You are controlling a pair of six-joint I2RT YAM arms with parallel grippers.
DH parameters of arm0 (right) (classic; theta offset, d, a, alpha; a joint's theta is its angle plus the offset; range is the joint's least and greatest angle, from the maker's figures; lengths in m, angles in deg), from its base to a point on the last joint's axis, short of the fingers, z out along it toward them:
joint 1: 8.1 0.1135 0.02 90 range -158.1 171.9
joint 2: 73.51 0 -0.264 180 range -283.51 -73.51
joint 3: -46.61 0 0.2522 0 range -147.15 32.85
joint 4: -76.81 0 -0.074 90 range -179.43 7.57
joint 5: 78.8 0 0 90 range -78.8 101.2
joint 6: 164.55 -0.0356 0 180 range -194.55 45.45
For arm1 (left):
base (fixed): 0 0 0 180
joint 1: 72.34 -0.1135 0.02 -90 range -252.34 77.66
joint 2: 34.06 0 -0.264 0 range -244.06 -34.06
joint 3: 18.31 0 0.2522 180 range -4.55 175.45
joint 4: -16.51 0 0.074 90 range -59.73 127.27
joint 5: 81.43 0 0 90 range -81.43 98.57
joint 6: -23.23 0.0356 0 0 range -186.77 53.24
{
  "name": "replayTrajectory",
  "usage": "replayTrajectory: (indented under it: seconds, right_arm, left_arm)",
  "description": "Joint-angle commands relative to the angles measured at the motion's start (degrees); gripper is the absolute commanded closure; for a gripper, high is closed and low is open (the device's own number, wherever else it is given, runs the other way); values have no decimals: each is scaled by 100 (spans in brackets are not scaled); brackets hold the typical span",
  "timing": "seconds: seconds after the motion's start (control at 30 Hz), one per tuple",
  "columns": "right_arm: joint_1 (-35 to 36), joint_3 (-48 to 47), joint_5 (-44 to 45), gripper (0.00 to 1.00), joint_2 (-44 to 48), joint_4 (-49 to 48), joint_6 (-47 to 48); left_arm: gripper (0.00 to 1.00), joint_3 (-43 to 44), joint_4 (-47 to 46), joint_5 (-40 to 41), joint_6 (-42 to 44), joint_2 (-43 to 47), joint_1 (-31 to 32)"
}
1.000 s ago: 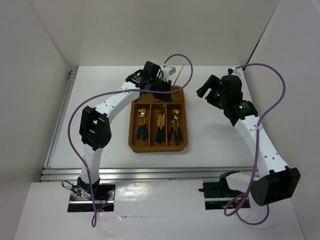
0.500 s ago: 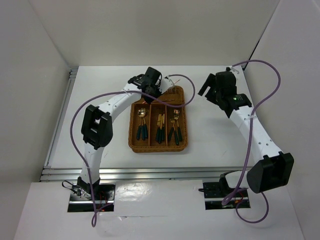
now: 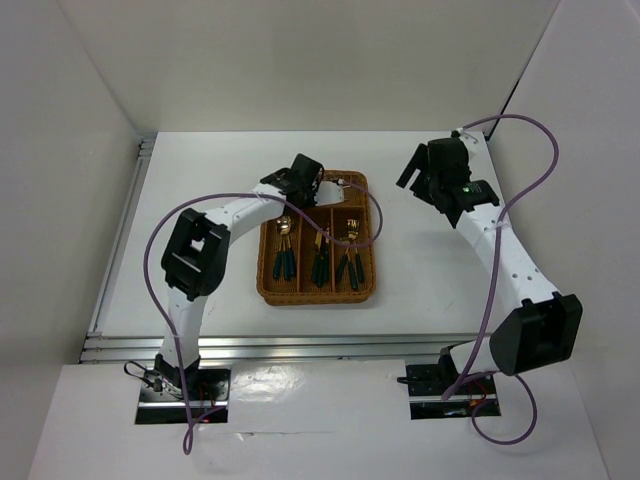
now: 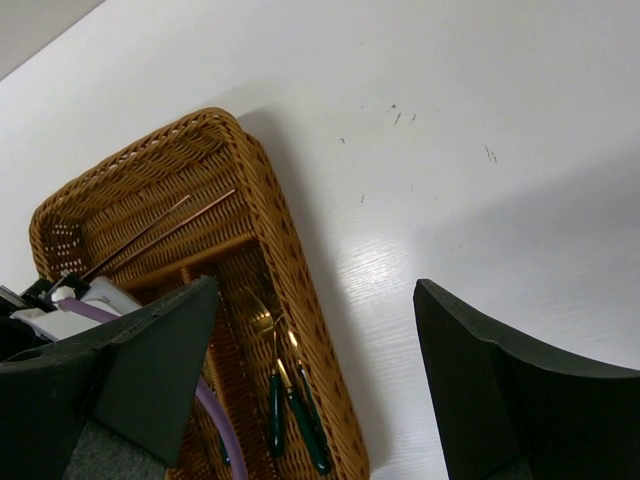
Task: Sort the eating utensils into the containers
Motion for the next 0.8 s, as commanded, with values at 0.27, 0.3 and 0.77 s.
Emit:
replayTrajectory:
  seconds: [0.27, 0.3, 0.77]
  right_arm:
    - [-14, -346, -99, 13, -192, 38, 62]
    - [-14, -346, -99, 13, -192, 38, 62]
    - [-14, -135, -107, 13, -86, 38, 62]
  left_arm:
    - [99, -685, -1457, 828, 1237, 423, 123]
    - [99, -685, -1536, 890, 1185, 423, 184]
    - [69, -624, -1625, 1022, 789, 423, 185]
